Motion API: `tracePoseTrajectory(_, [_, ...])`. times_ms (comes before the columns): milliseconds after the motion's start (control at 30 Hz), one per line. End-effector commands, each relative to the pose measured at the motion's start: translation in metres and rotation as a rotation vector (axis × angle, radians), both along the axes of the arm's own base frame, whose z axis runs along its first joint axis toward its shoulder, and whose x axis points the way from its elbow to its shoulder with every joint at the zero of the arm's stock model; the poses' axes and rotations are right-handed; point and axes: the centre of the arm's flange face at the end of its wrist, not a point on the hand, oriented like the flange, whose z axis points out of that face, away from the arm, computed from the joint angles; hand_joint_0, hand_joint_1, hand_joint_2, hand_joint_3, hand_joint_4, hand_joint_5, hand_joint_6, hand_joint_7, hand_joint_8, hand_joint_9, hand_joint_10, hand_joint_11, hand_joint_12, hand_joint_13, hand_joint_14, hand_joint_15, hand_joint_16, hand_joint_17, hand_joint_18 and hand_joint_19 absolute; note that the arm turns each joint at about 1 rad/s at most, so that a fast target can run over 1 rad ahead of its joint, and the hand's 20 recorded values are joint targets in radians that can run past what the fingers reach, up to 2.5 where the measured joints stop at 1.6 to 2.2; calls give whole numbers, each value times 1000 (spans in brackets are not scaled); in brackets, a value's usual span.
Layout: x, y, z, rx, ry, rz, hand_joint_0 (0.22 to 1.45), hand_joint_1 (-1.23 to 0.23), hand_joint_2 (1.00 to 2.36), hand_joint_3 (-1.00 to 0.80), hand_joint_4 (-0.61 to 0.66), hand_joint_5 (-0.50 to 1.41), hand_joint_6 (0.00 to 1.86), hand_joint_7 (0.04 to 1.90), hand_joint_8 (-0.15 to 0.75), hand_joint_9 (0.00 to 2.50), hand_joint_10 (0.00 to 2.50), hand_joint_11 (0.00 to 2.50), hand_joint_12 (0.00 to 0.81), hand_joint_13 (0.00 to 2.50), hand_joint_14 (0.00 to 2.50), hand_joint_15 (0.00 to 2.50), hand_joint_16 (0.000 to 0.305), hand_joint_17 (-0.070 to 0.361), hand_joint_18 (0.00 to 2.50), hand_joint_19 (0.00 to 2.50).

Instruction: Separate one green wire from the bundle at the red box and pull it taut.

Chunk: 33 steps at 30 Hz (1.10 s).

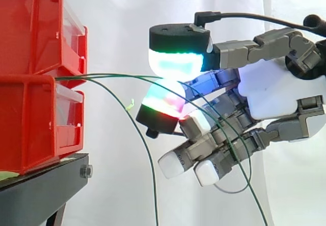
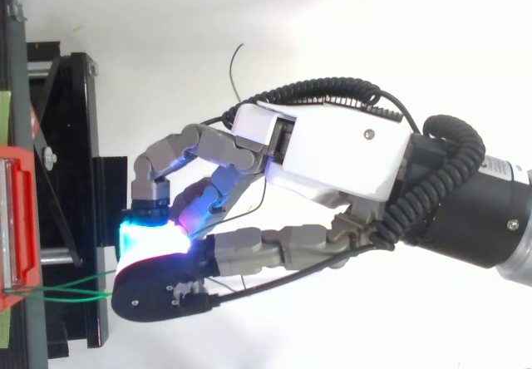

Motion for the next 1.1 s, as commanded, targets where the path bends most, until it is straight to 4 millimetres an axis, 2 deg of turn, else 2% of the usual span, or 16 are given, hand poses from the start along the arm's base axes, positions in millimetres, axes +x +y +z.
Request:
tracePoseTrajectory(0, [0, 0, 1, 0, -2, 1, 693, -794, 1020, -207, -110, -204, 937, 1107, 303, 1027, 15, 883, 303, 890, 13, 377, 44, 100, 881, 392])
tracePoseTrajectory(233, [0, 0, 0, 32, -6, -6, 711, -804, 1020, -230, -225, -200, 926, 1156, 286, 1043, 15, 857, 297, 886, 13, 366, 43, 97, 871, 402])
tracePoseTrajectory(400, [0, -1, -1, 33, -5, -8, 684, -797, 1027, -121, -287, -185, 921, 1244, 256, 1110, 15, 836, 288, 885, 13, 359, 42, 95, 867, 407])
tracePoseTrajectory(767, [-3, -1, -7, 105, -17, -17, 688, -791, 1024, -107, -252, -181, 923, 1244, 272, 1024, 15, 790, 297, 876, 13, 359, 42, 95, 861, 411])
tracePoseTrajectory(900, [-11, -1, -30, 142, 11, -24, 689, -789, 1025, -112, -233, -183, 924, 1237, 276, 1096, 13, 902, 297, 875, 12, 363, 42, 95, 860, 412])
tracePoseTrajectory(1067, [-9, 1, -34, 242, -49, -37, 689, -788, 1024, -110, -231, -183, 925, 1227, 282, 1107, 16, 921, 299, 874, 14, 360, 42, 95, 859, 414])
